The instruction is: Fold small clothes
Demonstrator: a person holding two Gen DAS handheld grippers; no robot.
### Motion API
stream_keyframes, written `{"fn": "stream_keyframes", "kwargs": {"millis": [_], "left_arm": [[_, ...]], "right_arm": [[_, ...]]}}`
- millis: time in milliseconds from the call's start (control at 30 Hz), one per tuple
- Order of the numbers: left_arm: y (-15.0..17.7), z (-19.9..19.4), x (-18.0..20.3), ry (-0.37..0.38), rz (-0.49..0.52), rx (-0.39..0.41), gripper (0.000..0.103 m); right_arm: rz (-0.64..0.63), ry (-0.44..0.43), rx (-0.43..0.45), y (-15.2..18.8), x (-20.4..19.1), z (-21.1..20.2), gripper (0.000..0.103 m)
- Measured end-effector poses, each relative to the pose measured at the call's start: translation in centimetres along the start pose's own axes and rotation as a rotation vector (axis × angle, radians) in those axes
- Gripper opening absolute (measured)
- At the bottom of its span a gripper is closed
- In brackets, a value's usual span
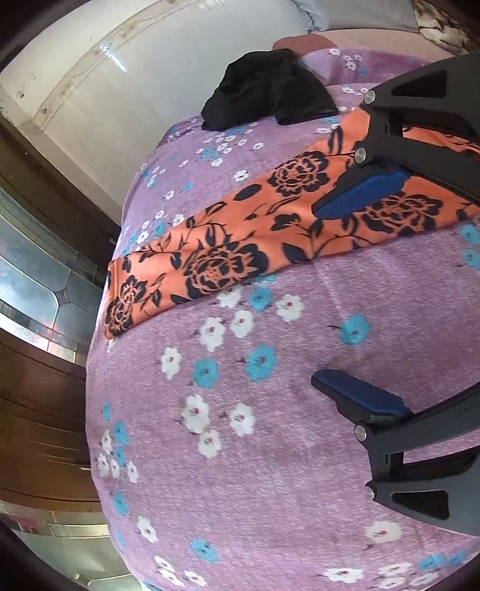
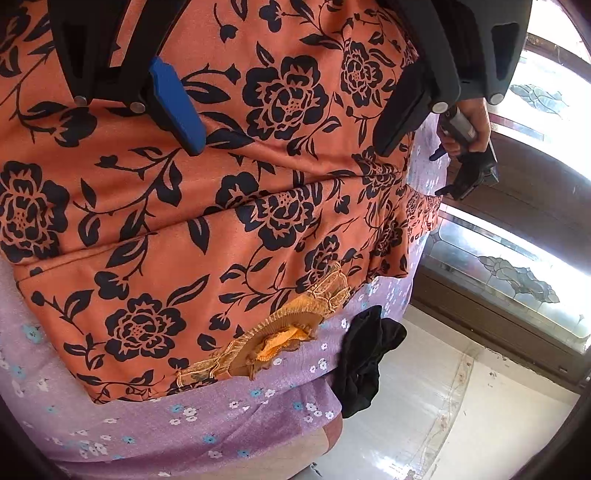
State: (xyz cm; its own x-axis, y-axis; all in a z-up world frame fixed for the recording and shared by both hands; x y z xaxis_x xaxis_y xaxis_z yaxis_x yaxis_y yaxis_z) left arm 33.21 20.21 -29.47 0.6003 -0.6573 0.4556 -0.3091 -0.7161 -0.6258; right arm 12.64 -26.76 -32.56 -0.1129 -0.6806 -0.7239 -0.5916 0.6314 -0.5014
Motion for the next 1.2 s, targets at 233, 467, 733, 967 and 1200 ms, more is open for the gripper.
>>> {"fn": "stream_keyframes", "kwargs": {"millis": [233,467,733,967,1200], "left_arm": [[-1.0,4.3,3.9,0.025,0.175,0.008,0.084],[-2.1,6.7,3.9,0.054,0.17,0.086,0.017],[-1.7,0.5,9.8,0.293,0.263,0.138,0.007],[12.1,-14.9,21.5,0.682,0.81,0.169,0.008],[27.8,-21.3,20.2,0.777,1.218,-0.113,0.063]], "right_arm": [[-0.006,0.011,0.0,-0.2,0.2,0.6,0.093],[-0.067,0.046,0.081,-2.3,0.2,1.6,0.093],[-0.031,0.197,0.039,-4.3,3.5,4.0,0.034],[0.076,0.151,0.023,-4.7,4.6,3.7,0.027],[0.167,0.077,-0.009,-4.7,5.9,3.1,0.028]]}}
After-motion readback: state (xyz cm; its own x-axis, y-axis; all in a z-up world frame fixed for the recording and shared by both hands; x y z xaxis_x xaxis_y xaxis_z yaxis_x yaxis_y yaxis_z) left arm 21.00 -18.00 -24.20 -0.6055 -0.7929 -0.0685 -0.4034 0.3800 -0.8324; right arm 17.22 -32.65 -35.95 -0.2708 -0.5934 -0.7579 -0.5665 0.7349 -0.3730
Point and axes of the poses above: each gripper's, at about its wrist camera, not at the fingertips, and z roughly the way its jaws point, x to its right, y to its underside, the point moved 3 cm from there along z, roughly the way its jaws point, and after that the axes turned 15 degrees about x, right-handed, at the moved point
